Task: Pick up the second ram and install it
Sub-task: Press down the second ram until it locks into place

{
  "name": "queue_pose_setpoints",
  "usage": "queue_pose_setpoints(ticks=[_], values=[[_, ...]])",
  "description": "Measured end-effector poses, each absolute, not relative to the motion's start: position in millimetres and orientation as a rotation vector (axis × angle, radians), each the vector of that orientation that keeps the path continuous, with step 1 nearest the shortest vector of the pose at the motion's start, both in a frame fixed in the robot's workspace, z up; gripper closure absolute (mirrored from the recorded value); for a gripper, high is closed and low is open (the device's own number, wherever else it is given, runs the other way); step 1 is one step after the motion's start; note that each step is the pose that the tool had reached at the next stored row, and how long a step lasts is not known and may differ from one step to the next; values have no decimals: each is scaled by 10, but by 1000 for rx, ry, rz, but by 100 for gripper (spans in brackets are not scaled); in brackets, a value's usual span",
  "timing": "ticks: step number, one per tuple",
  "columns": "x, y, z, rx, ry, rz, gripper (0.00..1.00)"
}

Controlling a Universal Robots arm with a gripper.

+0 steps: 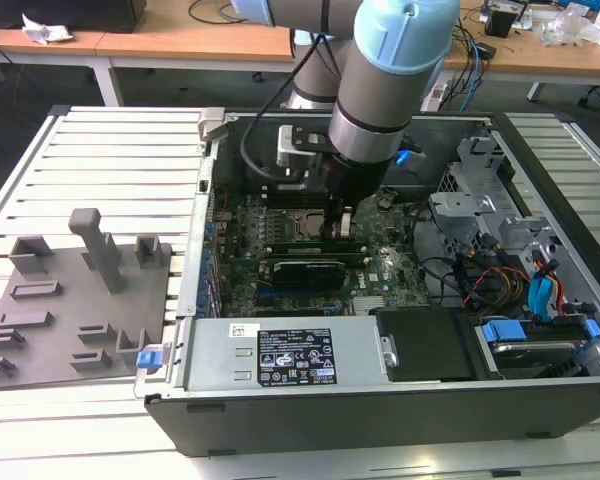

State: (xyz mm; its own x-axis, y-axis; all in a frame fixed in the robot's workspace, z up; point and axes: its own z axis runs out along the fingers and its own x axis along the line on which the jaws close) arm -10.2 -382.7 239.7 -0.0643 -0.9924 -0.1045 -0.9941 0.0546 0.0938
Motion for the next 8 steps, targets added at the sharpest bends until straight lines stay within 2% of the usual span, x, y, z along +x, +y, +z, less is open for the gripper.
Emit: queue_pose_setpoints(ticks=[3, 8], values=[[-102, -3824, 2695, -2141, 2273, 219, 89], [-102, -3824, 2723, -2141, 2273, 219, 89]])
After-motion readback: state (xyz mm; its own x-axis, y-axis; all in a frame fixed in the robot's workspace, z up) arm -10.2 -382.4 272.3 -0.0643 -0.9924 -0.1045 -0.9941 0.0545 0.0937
